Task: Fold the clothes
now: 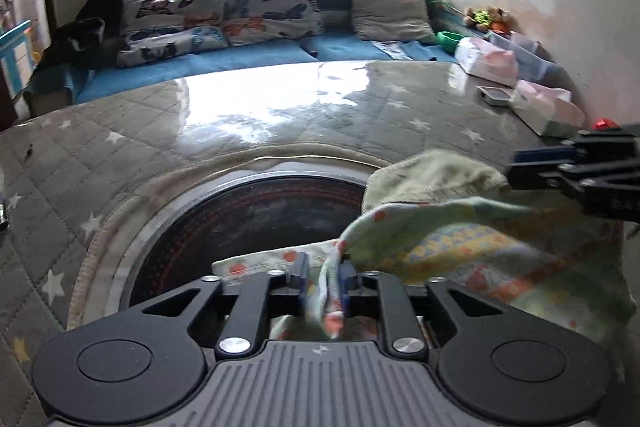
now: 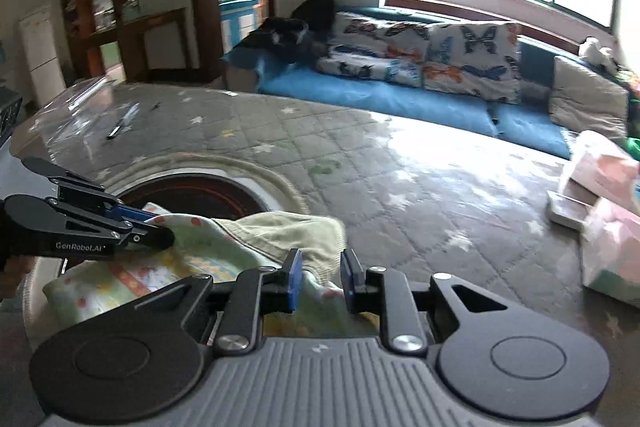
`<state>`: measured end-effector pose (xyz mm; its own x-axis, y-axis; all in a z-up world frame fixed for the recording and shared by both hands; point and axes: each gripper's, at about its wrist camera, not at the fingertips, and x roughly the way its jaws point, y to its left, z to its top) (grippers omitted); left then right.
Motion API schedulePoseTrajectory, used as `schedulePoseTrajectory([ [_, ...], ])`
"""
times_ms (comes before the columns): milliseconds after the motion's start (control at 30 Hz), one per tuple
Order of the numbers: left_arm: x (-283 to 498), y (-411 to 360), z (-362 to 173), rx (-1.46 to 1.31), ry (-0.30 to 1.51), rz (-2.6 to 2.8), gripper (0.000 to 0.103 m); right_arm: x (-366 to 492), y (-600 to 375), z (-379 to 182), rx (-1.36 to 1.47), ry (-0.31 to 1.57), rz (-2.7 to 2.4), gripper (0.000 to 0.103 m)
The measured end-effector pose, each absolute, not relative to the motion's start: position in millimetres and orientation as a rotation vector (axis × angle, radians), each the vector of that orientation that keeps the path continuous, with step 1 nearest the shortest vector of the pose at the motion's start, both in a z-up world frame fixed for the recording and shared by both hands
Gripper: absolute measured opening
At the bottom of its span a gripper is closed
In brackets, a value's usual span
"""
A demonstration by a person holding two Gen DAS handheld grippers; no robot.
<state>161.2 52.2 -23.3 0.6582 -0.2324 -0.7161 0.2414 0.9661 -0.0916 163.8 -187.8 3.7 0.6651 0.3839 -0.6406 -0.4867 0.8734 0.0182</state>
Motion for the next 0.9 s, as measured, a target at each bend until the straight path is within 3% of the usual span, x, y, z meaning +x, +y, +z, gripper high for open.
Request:
schedulePoseTrajectory([
  [67, 158, 53, -23, 0.015, 0.800, -0.240, 0.032, 151, -197, 6, -0.139, 0.678, 0.497, 0.022],
  [200, 159, 62, -22, 0.016, 0.779, -0.141, 0.035, 127, -212, 4, -0.096, 0.704, 0.529, 0.025],
  [500, 142, 67, 2, -0.031, 0.716, -0.111, 0.035, 95, -252, 2, 0.009, 0.657, 0.435, 0.023],
  [900, 128, 3, -9, -0.005, 0.749, -0.286, 0.035, 142, -259, -34, 0.068, 0.747, 0.371, 0.020],
])
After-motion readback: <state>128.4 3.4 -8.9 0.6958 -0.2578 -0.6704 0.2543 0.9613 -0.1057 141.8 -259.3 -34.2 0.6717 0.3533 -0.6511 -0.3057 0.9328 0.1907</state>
